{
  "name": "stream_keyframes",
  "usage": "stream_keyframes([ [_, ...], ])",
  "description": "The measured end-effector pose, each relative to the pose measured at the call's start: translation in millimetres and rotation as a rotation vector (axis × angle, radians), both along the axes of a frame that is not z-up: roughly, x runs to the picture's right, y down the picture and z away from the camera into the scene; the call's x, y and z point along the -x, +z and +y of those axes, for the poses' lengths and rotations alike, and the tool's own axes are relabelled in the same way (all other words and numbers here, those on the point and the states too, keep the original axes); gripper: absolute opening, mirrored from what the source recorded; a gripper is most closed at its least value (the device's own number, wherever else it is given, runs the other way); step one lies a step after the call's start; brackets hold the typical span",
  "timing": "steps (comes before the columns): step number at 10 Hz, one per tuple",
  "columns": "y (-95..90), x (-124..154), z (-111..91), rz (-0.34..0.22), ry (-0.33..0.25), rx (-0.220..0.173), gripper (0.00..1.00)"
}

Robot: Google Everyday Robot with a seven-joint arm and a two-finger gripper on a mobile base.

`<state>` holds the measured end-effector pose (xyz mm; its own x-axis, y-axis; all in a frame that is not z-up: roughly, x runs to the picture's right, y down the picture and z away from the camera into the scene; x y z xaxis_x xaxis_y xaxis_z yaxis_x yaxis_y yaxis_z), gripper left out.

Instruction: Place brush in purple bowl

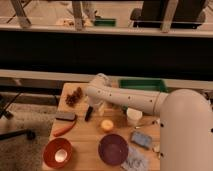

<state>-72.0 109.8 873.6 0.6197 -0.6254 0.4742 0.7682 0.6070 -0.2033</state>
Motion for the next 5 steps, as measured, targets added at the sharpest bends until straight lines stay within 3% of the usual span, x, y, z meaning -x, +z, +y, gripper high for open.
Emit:
stream_keyframes([
  [5,17.1,12,-7,0.022,-0.037,-0.019,0.8],
])
